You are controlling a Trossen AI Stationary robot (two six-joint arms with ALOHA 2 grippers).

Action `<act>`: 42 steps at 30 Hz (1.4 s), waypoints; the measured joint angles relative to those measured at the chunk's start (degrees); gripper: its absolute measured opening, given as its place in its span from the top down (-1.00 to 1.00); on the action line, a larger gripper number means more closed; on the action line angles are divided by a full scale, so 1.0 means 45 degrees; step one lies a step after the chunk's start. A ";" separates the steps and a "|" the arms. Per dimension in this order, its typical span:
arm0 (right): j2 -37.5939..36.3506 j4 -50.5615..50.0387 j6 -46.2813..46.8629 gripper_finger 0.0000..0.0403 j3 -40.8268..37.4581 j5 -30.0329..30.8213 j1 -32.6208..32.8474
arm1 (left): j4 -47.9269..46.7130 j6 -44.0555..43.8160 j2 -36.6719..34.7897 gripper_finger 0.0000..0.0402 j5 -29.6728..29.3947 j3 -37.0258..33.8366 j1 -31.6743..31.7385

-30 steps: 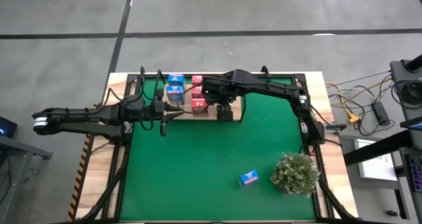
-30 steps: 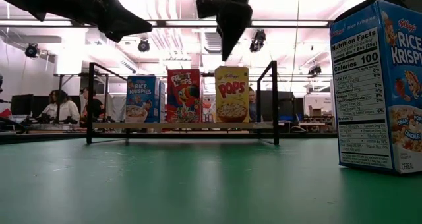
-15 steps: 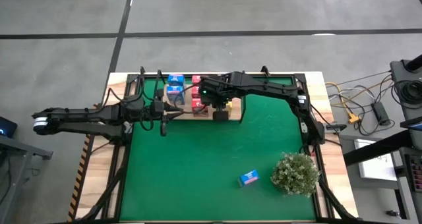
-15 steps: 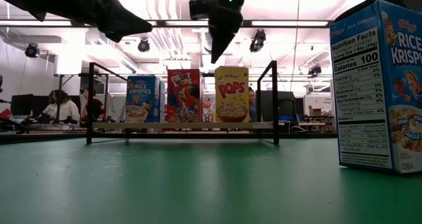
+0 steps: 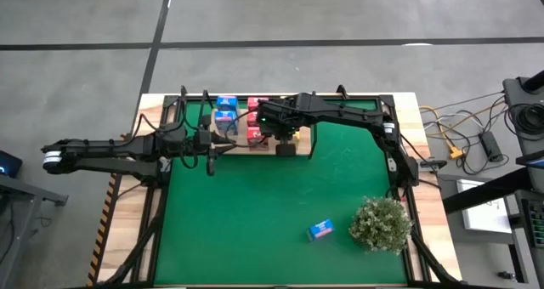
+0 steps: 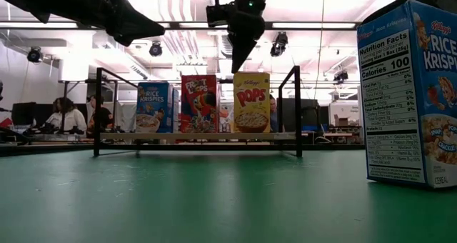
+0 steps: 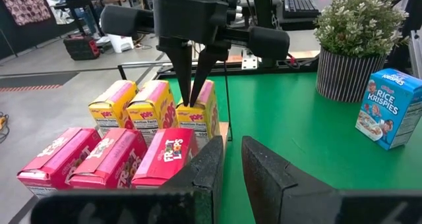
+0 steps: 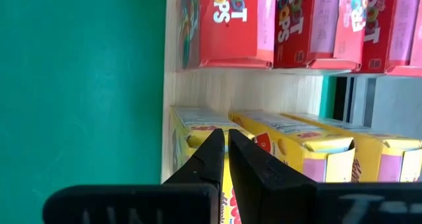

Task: Stack cereal on shelf
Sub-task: Put the yellow cereal box on the shelf aligned with the other yellow cereal box, then put the blue cereal box on the shelf aligned with the other blue cereal box

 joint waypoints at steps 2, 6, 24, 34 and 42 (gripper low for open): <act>0.0000 0.0003 0.0022 0.94 0.0000 -0.0002 0.0000 | -0.0023 0.0000 0.0000 0.80 0.0000 -0.0005 0.0000; 0.0000 -0.0043 0.0058 0.94 0.0000 0.0000 0.0000 | -0.0018 0.0000 0.0000 0.80 0.0000 -0.0005 0.0000; 0.0000 -0.0263 0.0311 0.94 0.0000 0.0005 -0.0058 | -0.0004 -0.0112 0.0000 0.80 0.0005 -0.0005 -0.0004; -0.0031 -0.0142 0.0705 0.94 0.0681 0.0007 0.0017 | 0.0045 -0.0346 0.0002 0.80 0.0002 -0.0002 0.0000; -0.0327 -0.1559 0.3118 0.94 0.1792 -0.3701 0.0645 | 0.0045 -0.1333 0.0002 0.80 0.0012 -0.0005 -0.0005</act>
